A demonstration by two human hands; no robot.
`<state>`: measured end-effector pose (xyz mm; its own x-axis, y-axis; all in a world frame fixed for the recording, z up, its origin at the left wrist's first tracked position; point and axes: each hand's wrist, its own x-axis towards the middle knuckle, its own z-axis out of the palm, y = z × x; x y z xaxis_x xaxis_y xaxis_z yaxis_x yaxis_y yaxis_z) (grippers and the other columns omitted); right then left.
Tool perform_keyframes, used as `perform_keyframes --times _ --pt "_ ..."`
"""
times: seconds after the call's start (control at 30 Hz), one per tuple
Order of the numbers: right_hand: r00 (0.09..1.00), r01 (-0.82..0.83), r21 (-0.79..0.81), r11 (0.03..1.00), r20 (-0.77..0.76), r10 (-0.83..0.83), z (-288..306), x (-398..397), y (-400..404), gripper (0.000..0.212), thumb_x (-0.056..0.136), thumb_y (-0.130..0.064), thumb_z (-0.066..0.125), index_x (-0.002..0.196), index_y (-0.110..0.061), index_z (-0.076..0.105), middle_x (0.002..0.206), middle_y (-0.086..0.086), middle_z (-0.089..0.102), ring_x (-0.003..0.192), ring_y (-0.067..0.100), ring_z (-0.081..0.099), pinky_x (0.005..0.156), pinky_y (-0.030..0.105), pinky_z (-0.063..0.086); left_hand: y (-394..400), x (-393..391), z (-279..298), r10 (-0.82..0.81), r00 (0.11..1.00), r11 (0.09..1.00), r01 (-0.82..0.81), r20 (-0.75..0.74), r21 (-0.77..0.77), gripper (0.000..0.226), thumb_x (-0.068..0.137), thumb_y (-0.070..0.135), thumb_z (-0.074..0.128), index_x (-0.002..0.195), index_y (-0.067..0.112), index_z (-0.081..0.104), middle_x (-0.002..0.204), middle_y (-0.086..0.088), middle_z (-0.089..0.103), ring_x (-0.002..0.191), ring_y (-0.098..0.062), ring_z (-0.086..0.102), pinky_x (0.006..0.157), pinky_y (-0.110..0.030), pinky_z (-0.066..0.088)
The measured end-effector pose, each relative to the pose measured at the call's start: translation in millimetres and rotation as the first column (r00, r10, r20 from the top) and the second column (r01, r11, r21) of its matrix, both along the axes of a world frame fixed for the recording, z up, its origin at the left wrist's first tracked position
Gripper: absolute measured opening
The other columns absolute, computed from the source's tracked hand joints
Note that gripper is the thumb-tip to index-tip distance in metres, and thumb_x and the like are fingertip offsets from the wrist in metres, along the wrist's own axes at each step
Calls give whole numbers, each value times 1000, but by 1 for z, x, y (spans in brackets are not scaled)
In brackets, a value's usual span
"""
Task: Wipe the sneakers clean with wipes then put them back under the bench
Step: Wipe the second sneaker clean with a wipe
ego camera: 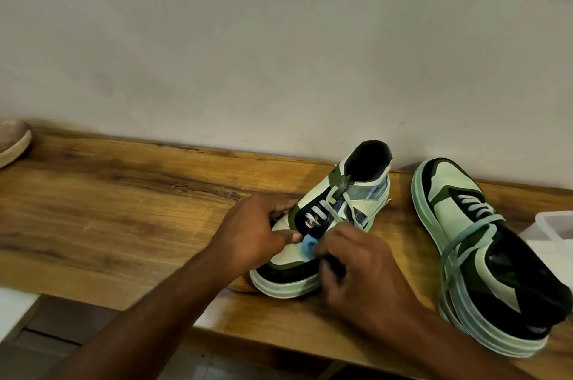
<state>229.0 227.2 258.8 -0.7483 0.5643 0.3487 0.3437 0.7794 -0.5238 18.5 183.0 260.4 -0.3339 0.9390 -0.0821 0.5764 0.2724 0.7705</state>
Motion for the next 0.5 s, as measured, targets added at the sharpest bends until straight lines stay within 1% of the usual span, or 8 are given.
perform_keyframes --times 0.1,0.17,0.2,0.27,0.33,0.37,0.43,0.5 --pt "977 198 41 979 -89 -194 3 8 33 24 75 1 79 89 -18 74 86 -10 63 74 1 58 64 21 53 1 -1 0 -22 1000 1000 22 -9 -14 55 78 26 91 126 46 72 111 23 76 98 3 72 88 -36 63" --pt "972 228 48 973 -75 -224 6 8 32 24 75 0 79 90 -19 74 87 -10 63 74 1 57 65 17 52 2 -1 -1 -17 1000 1000 16 -13 -20 55 78 27 91 126 46 72 111 23 76 97 4 72 88 -35 63" --pt "980 195 44 980 -41 -193 6 5 24 25 76 -2 79 92 -22 74 90 -13 62 76 -1 56 66 14 51 3 0 -1 -14 1000 1000 14 -24 -21 56 78 28 91 127 46 71 112 23 76 98 4 72 88 -35 63" --pt "998 61 20 998 26 -61 1 -1 -3 27 79 -6 77 98 -25 73 95 -16 58 80 -4 53 68 10 49 3 1 -2 -13 999 1000 13 -44 -10 56 78 26 90 127 45 71 112 23 76 98 4 71 87 -36 63" --pt "997 -39 -8 999 73 39 0 -5 -14 28 81 -7 75 104 -24 73 98 -15 59 81 -2 54 68 15 53 3 1 -1 -14 999 1000 14 -49 -1 55 79 23 89 127 44 72 111 23 76 97 6 71 87 -35 63" --pt "998 -26 -17 1000 58 27 1 -5 -7 27 81 -6 75 102 -23 74 97 -14 61 81 -1 56 68 18 55 2 0 -1 -13 999 1000 12 -50 -3 55 79 23 89 127 44 72 112 23 76 98 5 71 88 -36 63" --pt "994 103 10 995 -37 -103 4 -1 19 26 78 -1 77 96 -21 77 93 -11 65 78 0 59 69 19 55 2 0 -1 -22 999 1000 22 -46 -8 55 80 25 89 128 44 71 113 23 76 100 4 71 89 -35 62" --pt "970 225 42 973 -109 -219 8 6 40 27 74 3 78 92 -18 78 89 -7 67 74 4 61 67 26 57 1 1 0 -26 998 1000 26 -51 -6 55 80 26 89 128 45 71 113 24 75 100 5 70 89 -34 62"
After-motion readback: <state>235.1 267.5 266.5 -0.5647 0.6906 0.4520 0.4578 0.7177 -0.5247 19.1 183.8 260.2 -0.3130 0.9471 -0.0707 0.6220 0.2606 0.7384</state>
